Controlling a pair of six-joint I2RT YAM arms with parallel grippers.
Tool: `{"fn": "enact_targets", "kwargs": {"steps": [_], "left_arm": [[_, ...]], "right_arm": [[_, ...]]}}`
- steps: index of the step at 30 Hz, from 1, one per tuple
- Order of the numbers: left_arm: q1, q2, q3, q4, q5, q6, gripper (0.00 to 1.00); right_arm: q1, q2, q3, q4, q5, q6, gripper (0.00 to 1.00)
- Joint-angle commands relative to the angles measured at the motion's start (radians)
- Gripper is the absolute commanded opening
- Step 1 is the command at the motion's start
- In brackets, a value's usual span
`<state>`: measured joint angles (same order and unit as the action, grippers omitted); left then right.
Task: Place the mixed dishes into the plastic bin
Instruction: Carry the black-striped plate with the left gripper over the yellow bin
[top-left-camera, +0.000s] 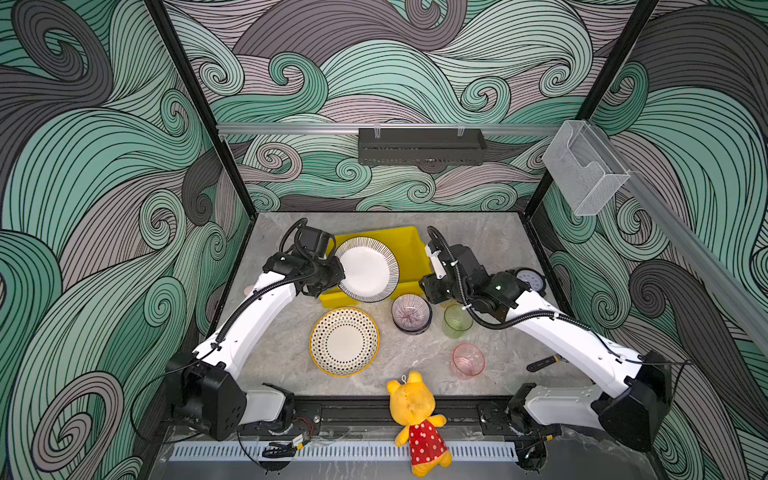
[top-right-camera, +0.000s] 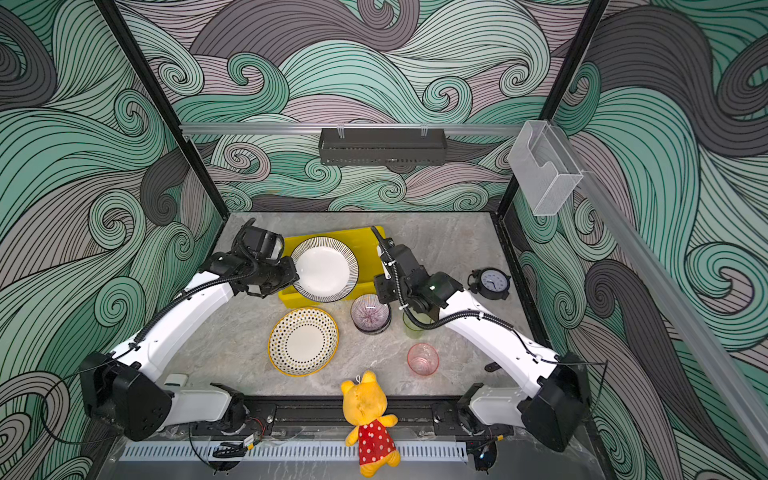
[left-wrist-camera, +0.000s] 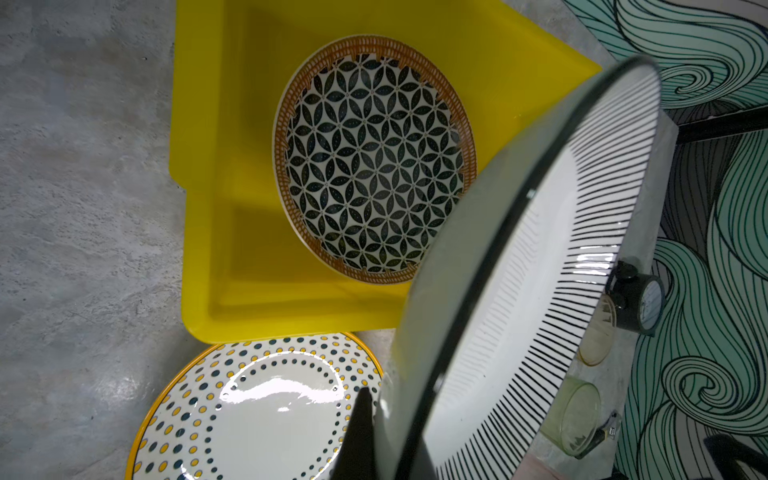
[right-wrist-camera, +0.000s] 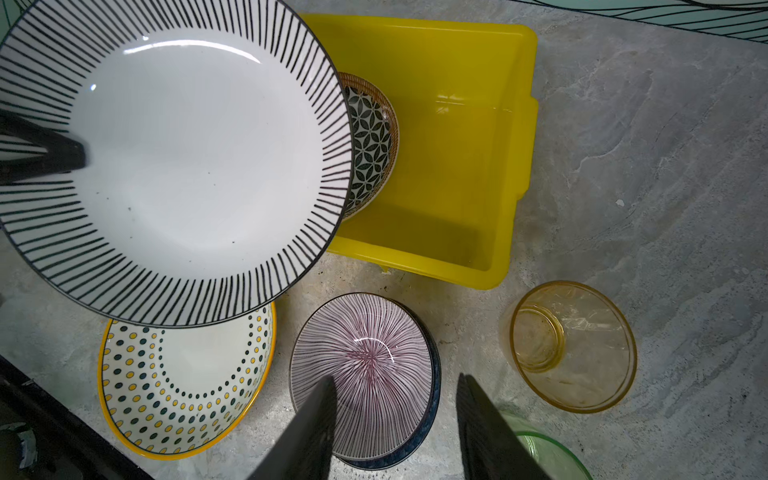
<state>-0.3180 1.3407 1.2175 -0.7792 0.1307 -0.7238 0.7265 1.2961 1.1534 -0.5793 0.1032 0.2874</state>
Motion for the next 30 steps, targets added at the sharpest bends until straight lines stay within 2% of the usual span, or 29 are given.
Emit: {"fn": "enact_targets", "kwargs": {"steps": [1,13,30], "left_arm": [[0.030,0.003,0.077,0.133,0.053,-0.003,0.00],[0.079,0.073,0.114,0.158,0.085,0.016,0.00],[0.091,0.229,0.233,0.125,0.037,0.062,0.00]], "right_arm": [[-0.014,0.015,0.025,0.001,-0.031,-0.014,0.49],[-0.042,0.033,0.054,0.000,-0.070,-0.003,0.49],[-0.064,0.057,0.104,-0.022,-0.067,0.002,0.50]]}}
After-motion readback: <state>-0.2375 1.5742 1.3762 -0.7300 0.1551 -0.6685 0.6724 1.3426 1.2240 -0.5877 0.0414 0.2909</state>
